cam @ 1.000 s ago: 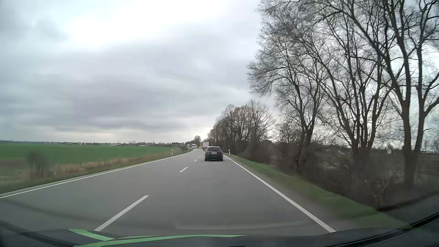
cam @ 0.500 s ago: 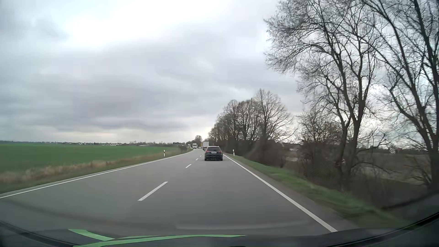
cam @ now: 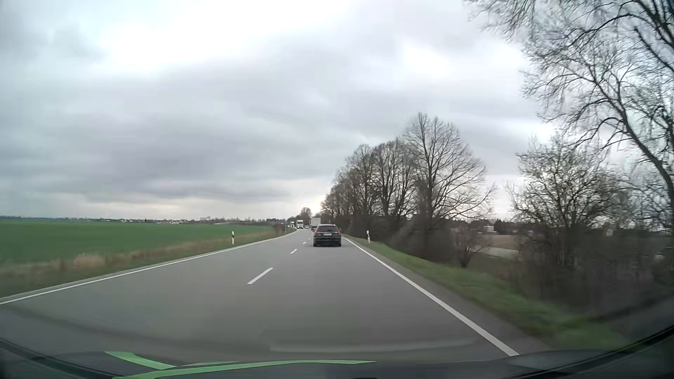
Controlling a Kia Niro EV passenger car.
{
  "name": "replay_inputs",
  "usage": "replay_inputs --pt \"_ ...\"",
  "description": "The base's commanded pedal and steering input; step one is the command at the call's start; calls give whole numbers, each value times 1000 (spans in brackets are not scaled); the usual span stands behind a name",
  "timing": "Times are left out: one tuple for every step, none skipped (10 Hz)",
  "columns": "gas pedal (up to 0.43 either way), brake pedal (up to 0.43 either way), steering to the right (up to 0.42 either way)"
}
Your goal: Follow the waypoints while adhering to traffic rules and regulations
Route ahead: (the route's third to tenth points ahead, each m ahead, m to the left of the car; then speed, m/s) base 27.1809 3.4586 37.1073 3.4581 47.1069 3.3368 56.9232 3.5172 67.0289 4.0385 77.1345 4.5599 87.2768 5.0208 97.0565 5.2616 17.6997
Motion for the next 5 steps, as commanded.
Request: replay_inputs --pt "189 0 -2" --pt "189 0 -2" --pt "189 0 -2" --pt "189 0 -2" --pt "189 0 -2"
